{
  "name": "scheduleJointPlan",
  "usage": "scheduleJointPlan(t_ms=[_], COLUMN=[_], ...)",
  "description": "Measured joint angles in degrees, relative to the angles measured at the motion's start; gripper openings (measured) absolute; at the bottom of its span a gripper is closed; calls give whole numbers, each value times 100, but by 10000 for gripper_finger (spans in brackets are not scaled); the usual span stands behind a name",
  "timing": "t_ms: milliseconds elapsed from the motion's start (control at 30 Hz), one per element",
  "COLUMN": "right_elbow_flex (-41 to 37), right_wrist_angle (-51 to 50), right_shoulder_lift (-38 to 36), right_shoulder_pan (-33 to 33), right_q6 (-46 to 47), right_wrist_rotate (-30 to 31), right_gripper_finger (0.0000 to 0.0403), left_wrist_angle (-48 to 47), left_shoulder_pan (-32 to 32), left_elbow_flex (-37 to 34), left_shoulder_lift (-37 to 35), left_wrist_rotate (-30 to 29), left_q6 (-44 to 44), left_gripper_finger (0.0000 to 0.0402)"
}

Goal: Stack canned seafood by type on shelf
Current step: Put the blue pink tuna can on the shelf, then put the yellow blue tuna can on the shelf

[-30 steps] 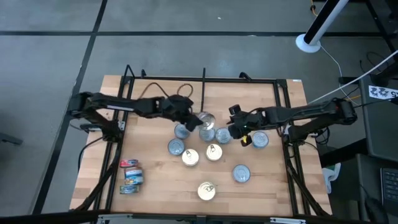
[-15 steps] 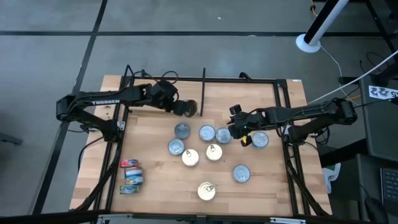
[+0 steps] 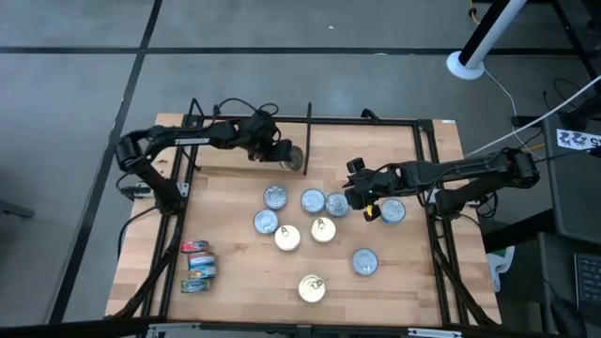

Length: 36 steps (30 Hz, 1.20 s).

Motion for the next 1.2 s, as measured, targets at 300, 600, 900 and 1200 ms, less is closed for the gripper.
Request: scheduleJointPlan(t_ms=[300, 600, 900, 1200], right_elbow_flex=[0, 0, 0, 0], right_wrist_angle=[-3, 1, 2, 2], right_shoulder_lift=[0, 0, 0, 0], right_shoulder_pan=[0, 0, 0, 0], right_q6=[0, 0, 0, -2], right_wrist_rotate=[-1, -2, -2, -4], right_gripper_finger=[144, 144, 144, 144], left_wrist_angle=[187, 171, 43, -180], left_shoulder_pan=[414, 495, 495, 554], left_elbow_flex=[4, 9, 6, 2], left_shoulder_lift=[252, 254, 276, 264], left_wrist_rotate=[315, 201, 56, 100], left_q6=[47, 505, 957, 962], left_gripper_finger=[203, 203, 232, 278])
